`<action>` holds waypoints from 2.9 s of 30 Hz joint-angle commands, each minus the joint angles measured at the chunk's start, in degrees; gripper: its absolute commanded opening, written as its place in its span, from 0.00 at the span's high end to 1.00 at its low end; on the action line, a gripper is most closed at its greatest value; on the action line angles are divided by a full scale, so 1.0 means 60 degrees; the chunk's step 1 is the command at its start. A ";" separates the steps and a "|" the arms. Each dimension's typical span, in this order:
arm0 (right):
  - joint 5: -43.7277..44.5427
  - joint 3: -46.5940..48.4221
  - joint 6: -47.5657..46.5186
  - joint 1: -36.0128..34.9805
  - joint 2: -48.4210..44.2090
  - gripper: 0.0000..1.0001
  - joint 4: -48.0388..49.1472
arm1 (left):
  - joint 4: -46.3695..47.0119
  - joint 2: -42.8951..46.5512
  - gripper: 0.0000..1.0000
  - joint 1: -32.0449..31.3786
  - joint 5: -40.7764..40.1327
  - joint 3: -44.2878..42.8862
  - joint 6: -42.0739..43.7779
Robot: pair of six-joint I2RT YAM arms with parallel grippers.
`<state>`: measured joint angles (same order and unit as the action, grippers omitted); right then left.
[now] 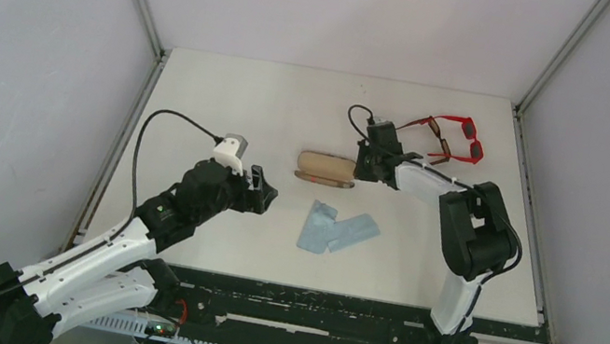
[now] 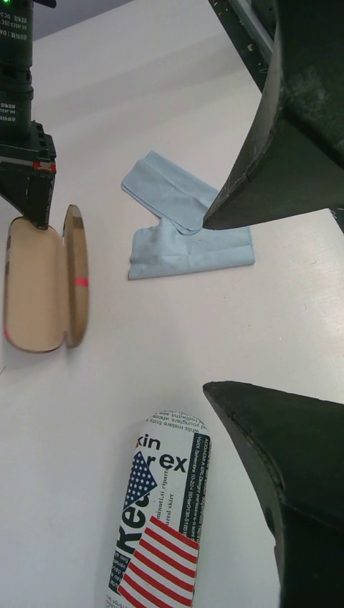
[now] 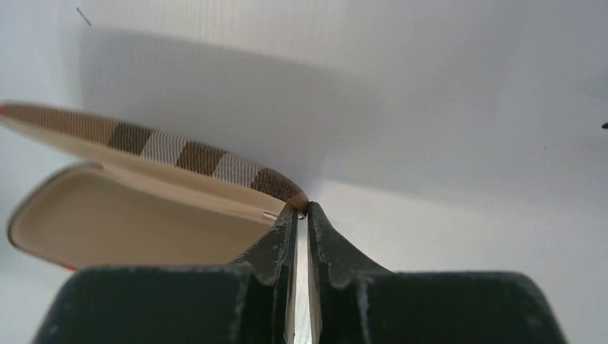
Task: Organize the sunglasses
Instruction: Adjust the sunglasses case at the center of the board, then move the glasses cleaning cloth to the center of the board.
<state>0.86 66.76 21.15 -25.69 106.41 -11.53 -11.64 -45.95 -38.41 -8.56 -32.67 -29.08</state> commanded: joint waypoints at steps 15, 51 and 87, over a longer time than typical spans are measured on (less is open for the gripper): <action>-0.0081 0.1353 -0.0117 0.0107 0.0586 0.78 0.1076 | 0.0111 0.0185 0.19 0.0282 -0.0005 -0.0062 0.0116; 0.1270 -0.1891 0.1040 -0.5100 -0.2500 0.55 -0.0616 | 0.0342 0.1439 0.25 0.0380 -0.0536 0.1901 -0.1395; 0.2026 -0.0448 0.1416 -0.6488 -0.0781 0.98 -0.1989 | -0.1110 0.3591 0.28 0.0396 -0.1442 0.2462 -0.1846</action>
<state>14.76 63.18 30.96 -62.96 103.83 -25.56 -18.46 -26.04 -36.53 -16.34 -19.40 -39.53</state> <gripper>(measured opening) 0.051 0.722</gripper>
